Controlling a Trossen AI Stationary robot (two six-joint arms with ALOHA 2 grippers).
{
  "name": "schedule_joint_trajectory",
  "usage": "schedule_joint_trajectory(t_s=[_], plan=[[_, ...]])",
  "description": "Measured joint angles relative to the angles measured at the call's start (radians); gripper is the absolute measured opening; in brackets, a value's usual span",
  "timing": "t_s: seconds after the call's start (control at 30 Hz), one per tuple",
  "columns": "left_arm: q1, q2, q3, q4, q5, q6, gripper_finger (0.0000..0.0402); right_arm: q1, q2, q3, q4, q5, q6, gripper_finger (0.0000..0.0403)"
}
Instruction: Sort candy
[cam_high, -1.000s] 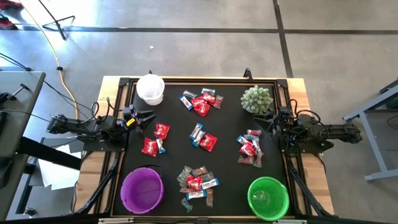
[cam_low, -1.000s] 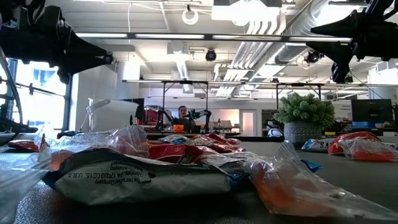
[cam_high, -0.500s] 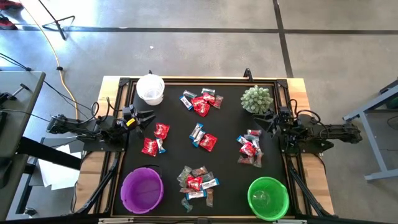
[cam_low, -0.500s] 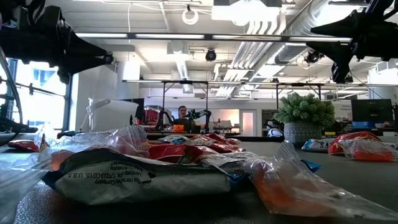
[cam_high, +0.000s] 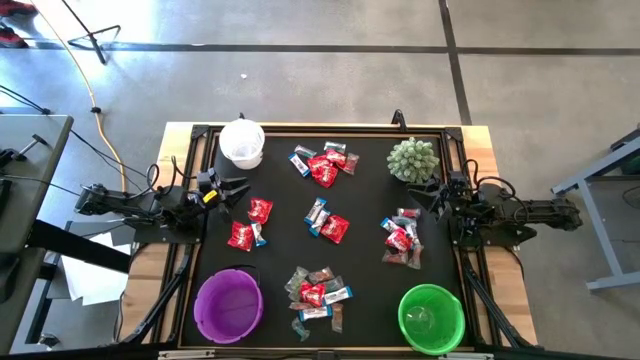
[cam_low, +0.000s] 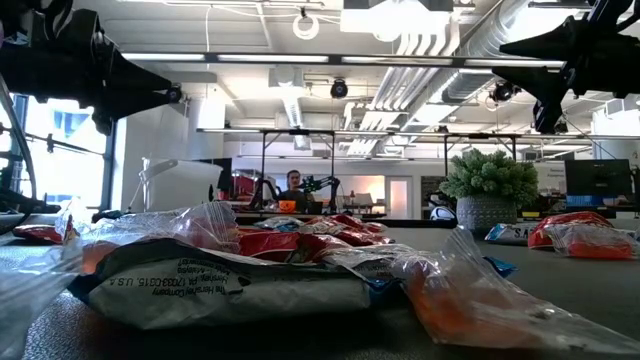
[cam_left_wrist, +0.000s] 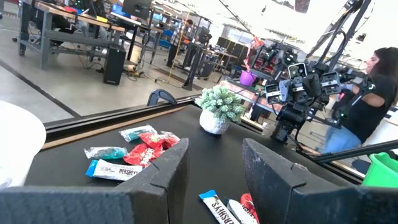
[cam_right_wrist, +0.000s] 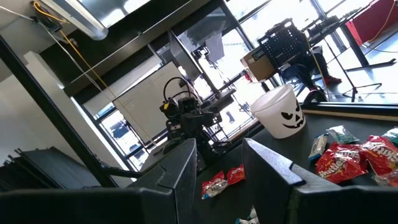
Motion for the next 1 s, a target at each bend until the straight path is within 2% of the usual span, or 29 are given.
schedule_joint_trajectory(t_s=[0.77,1.0], plan=[[0.000,0.000,0.000,0.000,0.000,0.000,0.0131,0.000,0.000,0.000,0.000,0.000,0.000,0.0126],[0.000,0.000,0.000,0.000,0.000,0.000,0.0131,0.000,0.000,0.000,-0.092,0.000,0.000,0.0126]])
